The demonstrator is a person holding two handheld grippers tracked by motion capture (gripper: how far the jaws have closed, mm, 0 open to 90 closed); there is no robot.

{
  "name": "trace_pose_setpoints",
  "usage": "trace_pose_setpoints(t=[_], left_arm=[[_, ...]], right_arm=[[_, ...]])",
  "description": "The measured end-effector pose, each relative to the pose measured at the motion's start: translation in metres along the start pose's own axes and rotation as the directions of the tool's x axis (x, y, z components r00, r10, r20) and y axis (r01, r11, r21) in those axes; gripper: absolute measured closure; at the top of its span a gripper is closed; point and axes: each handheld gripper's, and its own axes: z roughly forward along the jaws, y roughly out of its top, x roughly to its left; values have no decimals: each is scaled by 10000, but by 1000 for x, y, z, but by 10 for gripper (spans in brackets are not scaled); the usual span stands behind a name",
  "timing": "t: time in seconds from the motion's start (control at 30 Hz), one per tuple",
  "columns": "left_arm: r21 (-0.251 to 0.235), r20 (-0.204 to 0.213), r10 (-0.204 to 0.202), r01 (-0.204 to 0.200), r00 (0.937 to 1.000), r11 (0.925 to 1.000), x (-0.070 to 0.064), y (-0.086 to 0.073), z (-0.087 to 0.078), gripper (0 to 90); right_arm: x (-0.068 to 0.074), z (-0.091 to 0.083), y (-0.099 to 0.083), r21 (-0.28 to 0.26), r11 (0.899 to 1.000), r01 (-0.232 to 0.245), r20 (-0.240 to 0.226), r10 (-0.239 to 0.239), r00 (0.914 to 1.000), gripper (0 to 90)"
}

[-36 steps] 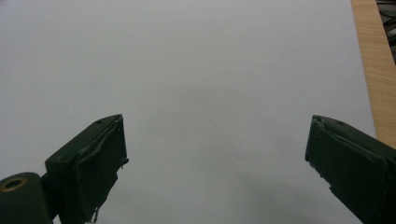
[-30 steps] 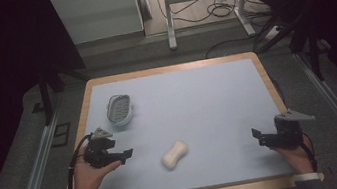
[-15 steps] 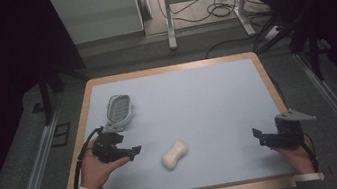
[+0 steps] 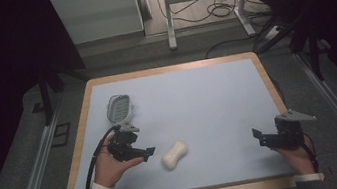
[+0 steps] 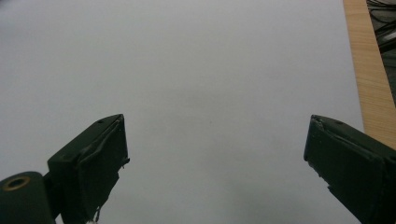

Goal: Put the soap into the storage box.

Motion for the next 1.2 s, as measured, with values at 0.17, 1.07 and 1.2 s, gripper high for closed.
trace_pose_setpoints(t=[0.17,1.07,1.2], left_arm=[[278,155,118,-122,9998,9995,-8,4,12,207],[1345,471,712,-770,9963,9879,-39,16,56,257],[1524,490,822,-888,9954,9843,-43,20,61,256]], right_arm=[[-4,-1,-1,33,10000,-94,82,93,9999,58],[-4,2,-3,207,9997,-99,156,96,9998,58],[-4,2,-4,219,9997,-130,165,127,9998,58]])
